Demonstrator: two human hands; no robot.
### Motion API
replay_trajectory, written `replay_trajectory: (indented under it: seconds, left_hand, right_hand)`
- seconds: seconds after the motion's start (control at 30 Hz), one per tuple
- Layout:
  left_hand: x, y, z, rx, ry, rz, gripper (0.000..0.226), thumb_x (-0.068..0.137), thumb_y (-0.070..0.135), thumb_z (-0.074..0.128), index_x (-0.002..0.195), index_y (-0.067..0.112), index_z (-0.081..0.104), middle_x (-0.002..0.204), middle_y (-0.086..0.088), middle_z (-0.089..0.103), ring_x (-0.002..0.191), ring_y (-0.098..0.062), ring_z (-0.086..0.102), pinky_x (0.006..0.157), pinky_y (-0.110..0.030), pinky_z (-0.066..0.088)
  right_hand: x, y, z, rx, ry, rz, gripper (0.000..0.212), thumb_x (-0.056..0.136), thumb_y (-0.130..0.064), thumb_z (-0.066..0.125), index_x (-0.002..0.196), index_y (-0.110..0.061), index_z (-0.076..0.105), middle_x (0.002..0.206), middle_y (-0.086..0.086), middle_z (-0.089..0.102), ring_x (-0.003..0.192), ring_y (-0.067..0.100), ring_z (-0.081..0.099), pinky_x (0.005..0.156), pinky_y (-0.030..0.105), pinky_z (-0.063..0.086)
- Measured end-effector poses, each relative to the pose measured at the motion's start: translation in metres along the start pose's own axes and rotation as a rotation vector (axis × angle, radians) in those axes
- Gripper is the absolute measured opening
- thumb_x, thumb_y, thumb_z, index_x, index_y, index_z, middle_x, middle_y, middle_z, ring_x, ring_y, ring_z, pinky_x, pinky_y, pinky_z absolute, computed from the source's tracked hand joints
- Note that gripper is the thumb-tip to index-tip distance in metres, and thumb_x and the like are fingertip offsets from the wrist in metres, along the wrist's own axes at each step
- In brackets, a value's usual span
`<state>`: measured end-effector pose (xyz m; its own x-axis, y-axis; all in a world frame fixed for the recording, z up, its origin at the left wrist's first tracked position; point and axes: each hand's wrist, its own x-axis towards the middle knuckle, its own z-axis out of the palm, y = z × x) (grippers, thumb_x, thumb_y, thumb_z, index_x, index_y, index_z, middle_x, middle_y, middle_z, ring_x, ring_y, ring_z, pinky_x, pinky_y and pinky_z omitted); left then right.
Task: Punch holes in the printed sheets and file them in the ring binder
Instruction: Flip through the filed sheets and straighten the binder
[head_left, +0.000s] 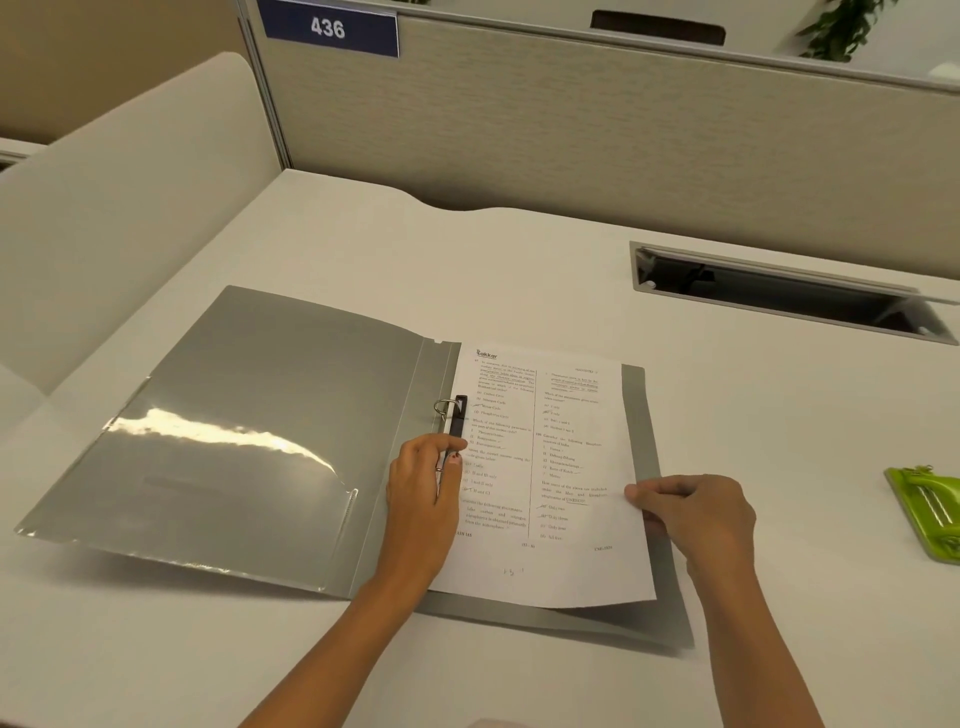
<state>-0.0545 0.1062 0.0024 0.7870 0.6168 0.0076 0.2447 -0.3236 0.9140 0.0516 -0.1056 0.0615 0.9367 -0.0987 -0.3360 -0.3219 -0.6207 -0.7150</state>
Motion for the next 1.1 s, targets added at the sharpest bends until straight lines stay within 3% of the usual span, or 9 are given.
replay_trajectory:
  seconds: [0.13, 0.33, 0.47, 0.5, 0.67, 0.87, 0.97, 1.03, 1.1]
  left_hand:
    - [0.002, 0.004, -0.002, -0.017, -0.008, -0.025, 0.016, 0.099, 0.032, 0.042, 0.108, 0.030, 0.055, 0.117, 0.007, 0.052, 0.109, -0.013, 0.051, 0.095, -0.041, 0.050]
    - [0.004, 0.017, -0.009, 0.057, 0.029, 0.002, 0.012, 0.094, 0.038, 0.048, 0.102, 0.034, 0.056, 0.108, 0.018, 0.056, 0.104, -0.014, 0.056, 0.091, -0.049, 0.050]
    - [0.011, 0.040, -0.016, -0.034, 0.013, -0.014, 0.011, 0.092, 0.022, 0.060, 0.101, 0.026, 0.063, 0.112, 0.009, 0.065, 0.095, -0.003, 0.062, 0.071, -0.009, 0.052]
    - [0.015, 0.046, -0.019, -0.081, 0.001, -0.042, 0.012, 0.091, 0.020, 0.062, 0.101, 0.024, 0.065, 0.109, 0.009, 0.068, 0.093, -0.002, 0.064, 0.068, -0.007, 0.052]
    - [0.036, 0.083, -0.038, -0.391, -0.209, -0.243, 0.021, 0.093, 0.020, 0.057, 0.110, 0.012, 0.066, 0.106, -0.005, 0.073, 0.087, -0.017, 0.073, 0.081, -0.036, 0.059]
    - [0.060, 0.106, -0.065, -0.313, -0.370, -0.316, 0.047, 0.085, 0.055, 0.056, 0.108, 0.016, 0.068, 0.096, -0.007, 0.075, 0.084, -0.023, 0.073, 0.071, -0.033, 0.058]
    - [0.068, 0.105, -0.080, -0.164, -0.284, -0.275, 0.024, 0.086, 0.038, 0.063, 0.092, 0.016, 0.072, 0.081, -0.002, 0.073, 0.073, -0.016, 0.070, 0.062, -0.027, 0.055]
    - [0.075, 0.098, -0.089, -0.087, -0.265, -0.284, 0.011, 0.086, 0.016, 0.063, 0.080, 0.011, 0.070, 0.075, -0.007, 0.072, 0.070, -0.022, 0.069, 0.064, -0.031, 0.058]
    - [0.080, 0.091, -0.100, -0.043, -0.256, -0.342, 0.009, 0.087, 0.012, 0.062, 0.081, 0.007, 0.067, 0.072, -0.011, 0.073, 0.066, -0.027, 0.071, 0.064, -0.037, 0.059]
  right_hand:
    - [-0.001, -0.001, -0.001, -0.023, 0.010, -0.009, 0.011, 0.077, -0.017, 0.079, 0.082, -0.008, 0.074, 0.085, 0.009, 0.074, 0.075, 0.028, 0.070, 0.080, 0.037, 0.056]
    - [-0.013, -0.016, 0.000, -0.170, 0.114, -0.163, 0.009, 0.086, -0.021, 0.069, 0.089, -0.013, 0.066, 0.084, 0.002, 0.066, 0.071, 0.019, 0.058, 0.065, 0.026, 0.042]
    - [-0.026, -0.040, -0.002, -0.029, 0.130, -0.284, 0.010, 0.086, -0.021, 0.069, 0.089, -0.013, 0.063, 0.075, -0.004, 0.064, 0.065, 0.005, 0.055, 0.053, 0.016, 0.036]
    - [-0.029, -0.047, -0.001, 0.021, 0.112, -0.301, 0.011, 0.084, -0.023, 0.070, 0.088, -0.015, 0.064, 0.074, -0.006, 0.065, 0.067, 0.005, 0.059, 0.054, 0.015, 0.037]
    - [-0.048, -0.083, 0.024, 0.192, 0.029, -0.411, 0.018, 0.080, -0.027, 0.076, 0.091, -0.020, 0.063, 0.075, -0.010, 0.069, 0.070, 0.002, 0.066, 0.060, 0.014, 0.047]
    - [-0.082, -0.113, 0.074, 0.313, -0.211, -0.588, 0.022, 0.081, -0.020, 0.075, 0.088, -0.024, 0.055, 0.077, -0.015, 0.067, 0.069, -0.005, 0.067, 0.061, 0.010, 0.053]
    - [-0.093, -0.118, 0.092, 0.338, -0.275, -0.677, 0.017, 0.085, -0.016, 0.071, 0.090, -0.020, 0.055, 0.076, -0.012, 0.065, 0.068, -0.011, 0.064, 0.059, 0.003, 0.048]
    - [-0.096, -0.117, 0.100, 0.351, -0.273, -0.737, 0.012, 0.089, -0.020, 0.067, 0.093, -0.018, 0.056, 0.083, -0.005, 0.068, 0.074, -0.004, 0.066, 0.061, 0.005, 0.050]
    - [-0.094, -0.113, 0.103, 0.364, -0.263, -0.752, 0.011, 0.091, -0.023, 0.064, 0.095, -0.019, 0.055, 0.090, -0.004, 0.069, 0.079, 0.002, 0.068, 0.063, 0.008, 0.053]
